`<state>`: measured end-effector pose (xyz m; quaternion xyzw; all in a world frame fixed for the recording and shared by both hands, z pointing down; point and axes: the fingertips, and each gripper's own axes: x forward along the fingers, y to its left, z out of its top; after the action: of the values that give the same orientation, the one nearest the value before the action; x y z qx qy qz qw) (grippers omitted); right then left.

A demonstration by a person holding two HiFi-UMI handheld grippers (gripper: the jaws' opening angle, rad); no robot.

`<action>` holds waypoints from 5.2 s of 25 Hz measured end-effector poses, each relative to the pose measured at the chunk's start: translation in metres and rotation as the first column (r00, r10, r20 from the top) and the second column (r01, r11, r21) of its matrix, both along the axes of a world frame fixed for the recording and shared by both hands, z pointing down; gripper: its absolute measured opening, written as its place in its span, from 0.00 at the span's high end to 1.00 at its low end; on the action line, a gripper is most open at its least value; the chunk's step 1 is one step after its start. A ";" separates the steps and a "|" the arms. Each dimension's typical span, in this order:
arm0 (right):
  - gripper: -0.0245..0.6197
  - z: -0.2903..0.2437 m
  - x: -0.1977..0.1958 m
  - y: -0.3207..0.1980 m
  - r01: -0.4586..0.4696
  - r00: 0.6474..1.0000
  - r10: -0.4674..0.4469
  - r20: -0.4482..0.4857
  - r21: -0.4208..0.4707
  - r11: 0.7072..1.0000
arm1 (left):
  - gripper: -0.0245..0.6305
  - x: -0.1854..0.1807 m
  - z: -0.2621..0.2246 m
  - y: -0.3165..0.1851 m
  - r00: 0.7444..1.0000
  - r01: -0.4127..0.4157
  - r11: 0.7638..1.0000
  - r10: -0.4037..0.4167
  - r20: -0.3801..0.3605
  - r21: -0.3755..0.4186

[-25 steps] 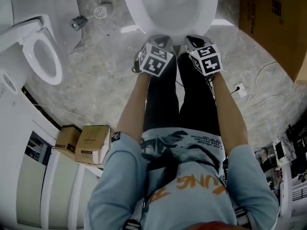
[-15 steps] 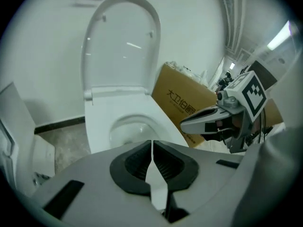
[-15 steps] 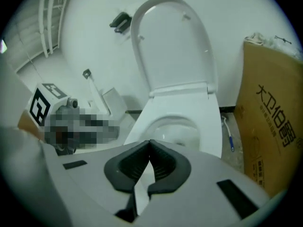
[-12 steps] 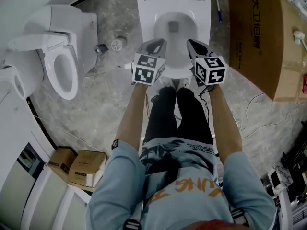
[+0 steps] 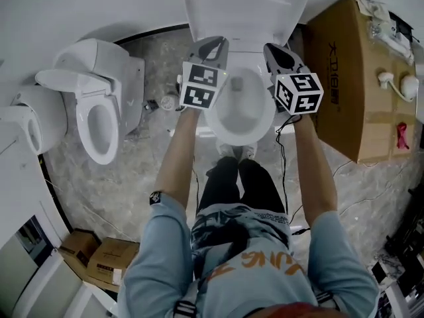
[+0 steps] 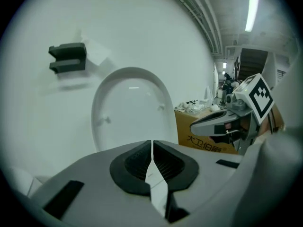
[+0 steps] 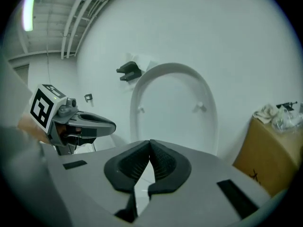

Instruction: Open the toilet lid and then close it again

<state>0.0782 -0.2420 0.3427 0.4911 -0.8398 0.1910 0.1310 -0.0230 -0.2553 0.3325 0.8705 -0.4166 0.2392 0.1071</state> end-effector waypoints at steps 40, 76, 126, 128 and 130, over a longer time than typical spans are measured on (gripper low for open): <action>0.63 -0.167 -0.017 -0.212 0.410 0.659 -0.216 -0.720 0.104 0.906 | 0.70 0.023 -0.135 -0.205 0.893 -0.313 0.947 0.271 0.358 0.065; 0.69 -0.132 -0.043 0.058 0.703 0.410 -0.415 -0.812 -0.009 0.711 | 0.60 0.004 -0.117 0.073 0.813 -0.468 0.882 0.404 0.420 0.058; 0.66 0.092 -0.051 0.325 0.738 0.398 -0.654 -0.643 -0.199 0.645 | 0.68 -0.018 0.101 0.318 0.764 -0.567 0.732 0.639 0.091 -0.379; 0.69 0.102 -0.050 0.327 0.718 0.458 -0.674 -0.579 -0.207 0.665 | 0.68 -0.018 0.113 0.323 0.756 -0.569 0.723 0.647 0.096 -0.392; 0.70 0.112 -0.050 0.329 0.707 0.493 -0.690 -0.529 -0.219 0.673 | 0.68 -0.018 0.125 0.328 0.750 -0.570 0.718 0.653 0.103 -0.400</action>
<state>0.0285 0.0869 0.4548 0.1439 -0.8874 -0.0468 0.4355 -0.0409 0.0729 0.4576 0.8915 -0.0643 0.4318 0.1210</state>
